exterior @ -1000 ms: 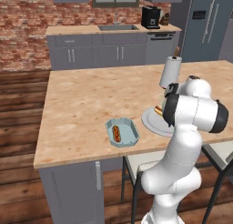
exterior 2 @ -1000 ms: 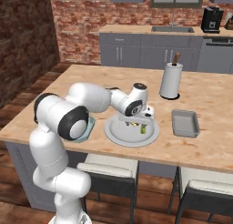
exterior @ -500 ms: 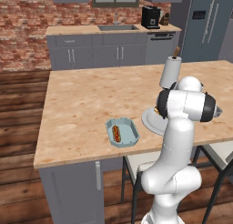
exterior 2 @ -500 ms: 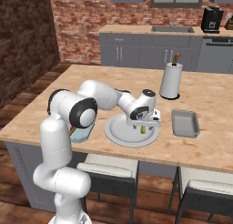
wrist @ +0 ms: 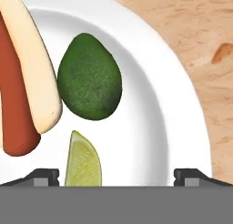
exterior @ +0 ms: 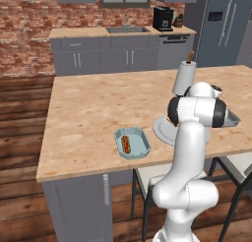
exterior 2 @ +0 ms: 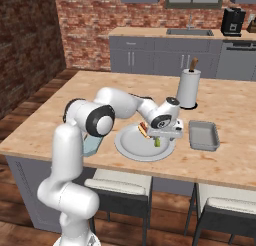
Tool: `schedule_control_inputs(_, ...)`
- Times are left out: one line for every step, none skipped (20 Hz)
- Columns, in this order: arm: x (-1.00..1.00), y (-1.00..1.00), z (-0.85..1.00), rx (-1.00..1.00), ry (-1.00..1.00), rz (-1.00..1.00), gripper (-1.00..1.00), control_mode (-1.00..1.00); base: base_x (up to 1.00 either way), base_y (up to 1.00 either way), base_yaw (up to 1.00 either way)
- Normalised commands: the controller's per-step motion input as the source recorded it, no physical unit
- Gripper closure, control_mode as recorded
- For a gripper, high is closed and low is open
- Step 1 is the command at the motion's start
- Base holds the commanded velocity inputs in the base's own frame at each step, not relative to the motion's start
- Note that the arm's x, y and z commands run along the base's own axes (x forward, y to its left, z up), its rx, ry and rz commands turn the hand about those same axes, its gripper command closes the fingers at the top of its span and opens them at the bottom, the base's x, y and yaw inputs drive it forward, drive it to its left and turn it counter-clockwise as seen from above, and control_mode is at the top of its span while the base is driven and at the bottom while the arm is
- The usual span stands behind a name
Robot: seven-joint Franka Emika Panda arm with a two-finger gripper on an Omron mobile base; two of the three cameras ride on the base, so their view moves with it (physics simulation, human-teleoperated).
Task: Place one cooked food and one vegetable from the large plate to each tupperware container.
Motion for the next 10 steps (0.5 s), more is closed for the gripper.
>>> schedule_control_inputs(0.00, 0.01, -0.09, 0.00, 0.01, 0.00, -1.00, -1.00, 0.00, 0.00, 0.00)
schedule_control_inputs(-0.05, 0.06, -0.06, 0.00, 0.00, 0.00, -1.00, -1.00, 0.00, 0.00, 0.00)
schedule_control_inputs(-0.14, 0.02, -0.05, 0.00, 0.00, 0.00, -1.00, -1.00, 0.00, 0.00, 0.00)
schedule_control_inputs(-0.18, 0.00, 0.00, 0.00, 0.01, 0.00, -1.00, -1.00, 0.00, 0.00, 0.00)
schedule_control_inputs(-0.19, 0.00, 0.00, 0.00, 0.00, 0.00, -1.00, -1.00, 0.00, 0.00, 0.00)
schedule_control_inputs(-0.28, 0.09, 0.00, 0.00, 0.00, 0.00, -1.00, -1.00, 0.00, 0.00, 0.00)
schedule_control_inputs(-0.26, 0.15, -0.01, 0.00, 0.00, 0.00, -1.00, -1.00, 0.00, 0.00, 0.00)
schedule_control_inputs(-0.39, 0.34, -0.04, 0.00, 0.00, 0.00, -1.00, -1.00, 0.00, 0.00, 0.00)
schedule_control_inputs(-0.42, 0.49, -0.09, 0.00, 0.00, 0.00, -1.00, -1.00, 0.00, 0.00, 0.00)
schedule_control_inputs(-0.44, 0.53, -0.07, 0.00, 0.00, 0.00, -1.00, -1.00, 0.00, 0.00, 0.00)
